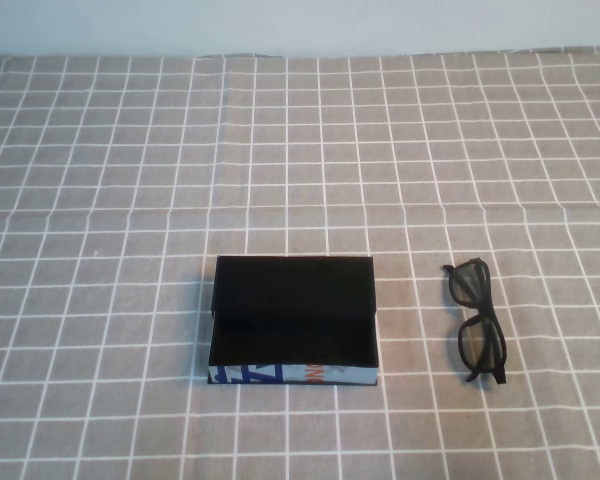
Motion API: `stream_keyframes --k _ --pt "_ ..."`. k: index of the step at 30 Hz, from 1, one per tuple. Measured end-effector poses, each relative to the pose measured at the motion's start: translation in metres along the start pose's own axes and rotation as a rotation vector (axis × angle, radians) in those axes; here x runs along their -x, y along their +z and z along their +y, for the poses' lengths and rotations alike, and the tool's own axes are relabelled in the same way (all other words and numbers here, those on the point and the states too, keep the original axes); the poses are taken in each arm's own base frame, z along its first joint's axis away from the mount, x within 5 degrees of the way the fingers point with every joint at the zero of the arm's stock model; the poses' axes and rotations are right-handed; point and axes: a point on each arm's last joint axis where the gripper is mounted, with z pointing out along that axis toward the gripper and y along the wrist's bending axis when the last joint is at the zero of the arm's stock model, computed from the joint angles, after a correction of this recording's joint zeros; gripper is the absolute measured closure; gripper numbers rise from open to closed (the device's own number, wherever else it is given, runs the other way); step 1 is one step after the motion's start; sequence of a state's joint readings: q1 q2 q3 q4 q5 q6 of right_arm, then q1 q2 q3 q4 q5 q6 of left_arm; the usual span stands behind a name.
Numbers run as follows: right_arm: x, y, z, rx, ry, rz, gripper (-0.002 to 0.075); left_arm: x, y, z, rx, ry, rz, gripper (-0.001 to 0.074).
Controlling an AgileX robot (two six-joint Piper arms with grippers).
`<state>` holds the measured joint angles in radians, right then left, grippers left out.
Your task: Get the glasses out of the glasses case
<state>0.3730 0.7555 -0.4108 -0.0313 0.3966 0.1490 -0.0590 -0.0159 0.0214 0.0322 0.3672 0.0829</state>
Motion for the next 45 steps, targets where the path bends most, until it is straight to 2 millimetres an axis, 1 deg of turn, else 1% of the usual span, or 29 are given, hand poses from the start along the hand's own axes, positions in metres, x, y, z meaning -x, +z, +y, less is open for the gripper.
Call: stream_keyframes --k 3,7,9,12,15,22,30,45 --pt "-0.018 -0.001 -0.015 -0.053 0.009 -0.177 0.0742 0.000 0.000 0.000 0.000 0.000 0.000 0.0739" --pt "-0.044 -0.011 -0.030 -0.122 0.042 -0.379 0.0742 0.000 0.000 0.000 0.000 0.000 0.000 0.0739" --pt "-0.056 -0.015 -0.034 -0.147 0.049 -0.466 0.0742 0.000 0.000 0.000 0.000 0.000 0.000 0.0739" --pt "-0.072 -0.019 -0.036 -0.157 0.050 -0.544 0.0742 0.000 0.000 0.000 0.000 0.000 0.000 0.0739" --pt "-0.077 -0.026 -0.035 -0.151 0.043 -0.610 0.0742 0.000 0.000 0.000 0.000 0.000 0.000 0.0739" --pt "-0.090 -0.033 -0.034 -0.152 0.044 -0.601 0.0742 0.000 0.000 0.000 0.000 0.000 0.000 0.0739" --pt "-0.104 -0.028 -0.035 -0.168 0.061 -0.451 0.0742 0.000 0.000 0.000 0.000 0.000 0.000 0.0739" --pt "-0.105 -0.028 -0.035 -0.170 0.062 -0.440 0.0742 0.000 0.000 0.000 0.000 0.000 0.000 0.0740"
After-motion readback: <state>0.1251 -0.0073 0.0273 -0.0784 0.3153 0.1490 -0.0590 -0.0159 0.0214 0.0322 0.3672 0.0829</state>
